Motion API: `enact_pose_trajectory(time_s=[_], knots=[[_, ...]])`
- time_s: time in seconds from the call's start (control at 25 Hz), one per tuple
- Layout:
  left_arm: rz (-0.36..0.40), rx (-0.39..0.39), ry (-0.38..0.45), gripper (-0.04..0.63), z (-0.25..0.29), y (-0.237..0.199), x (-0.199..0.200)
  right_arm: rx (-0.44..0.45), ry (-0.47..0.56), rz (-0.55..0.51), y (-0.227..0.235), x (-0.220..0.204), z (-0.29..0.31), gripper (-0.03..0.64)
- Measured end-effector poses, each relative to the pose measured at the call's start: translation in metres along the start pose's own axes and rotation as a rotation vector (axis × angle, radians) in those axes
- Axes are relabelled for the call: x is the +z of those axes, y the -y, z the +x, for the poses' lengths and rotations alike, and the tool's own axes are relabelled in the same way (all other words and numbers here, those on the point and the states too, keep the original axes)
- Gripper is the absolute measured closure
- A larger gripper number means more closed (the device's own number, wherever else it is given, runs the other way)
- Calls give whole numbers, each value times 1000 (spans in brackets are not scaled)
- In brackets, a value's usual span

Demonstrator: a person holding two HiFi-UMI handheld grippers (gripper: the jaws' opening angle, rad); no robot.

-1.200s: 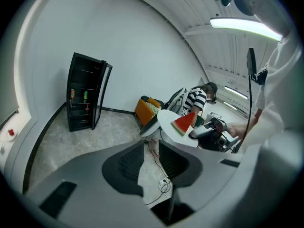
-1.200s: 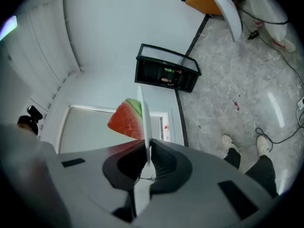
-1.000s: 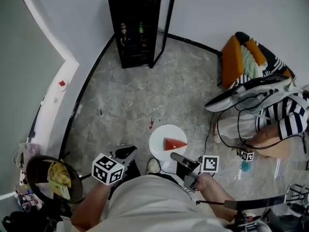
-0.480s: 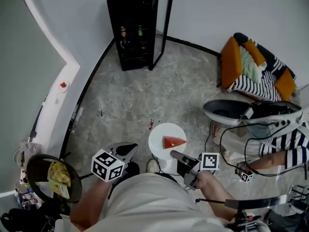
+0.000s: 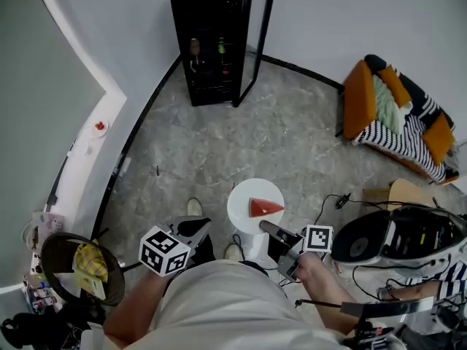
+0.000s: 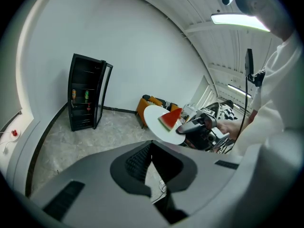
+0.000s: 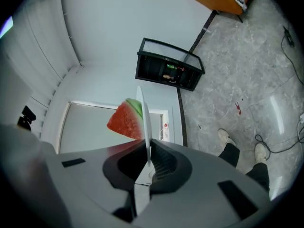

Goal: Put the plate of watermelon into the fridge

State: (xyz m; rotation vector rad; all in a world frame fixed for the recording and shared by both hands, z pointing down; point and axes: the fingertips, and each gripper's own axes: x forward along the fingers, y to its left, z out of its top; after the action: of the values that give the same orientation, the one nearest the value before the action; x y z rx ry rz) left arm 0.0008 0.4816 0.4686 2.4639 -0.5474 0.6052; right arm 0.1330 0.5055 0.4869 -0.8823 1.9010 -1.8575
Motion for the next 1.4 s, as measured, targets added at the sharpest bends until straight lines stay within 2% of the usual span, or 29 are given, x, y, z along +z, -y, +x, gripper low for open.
enact_pose_trajectory(time_s=[0.28, 0.44, 0.6, 0.8, 1.12, 1.4], knots=[[22, -43, 25, 583, 14, -79, 42, -30, 37, -26, 1, 59, 66, 591], [65, -69, 32, 583, 26, -140, 93, -60, 64, -34, -10, 108, 117, 591], [101, -88, 34, 583, 23, -195, 142, -53, 78, -19, -22, 157, 179, 591], [143, -103, -8, 583, 11, -256, 162, -57, 91, -16, -30, 200, 251, 591], [76, -88, 19, 583, 18, -325, 194, -83, 79, -9, -24, 276, 335, 591], [59, -42, 7, 583, 56, -395, 253, -83, 49, -4, -6, 381, 409, 591]])
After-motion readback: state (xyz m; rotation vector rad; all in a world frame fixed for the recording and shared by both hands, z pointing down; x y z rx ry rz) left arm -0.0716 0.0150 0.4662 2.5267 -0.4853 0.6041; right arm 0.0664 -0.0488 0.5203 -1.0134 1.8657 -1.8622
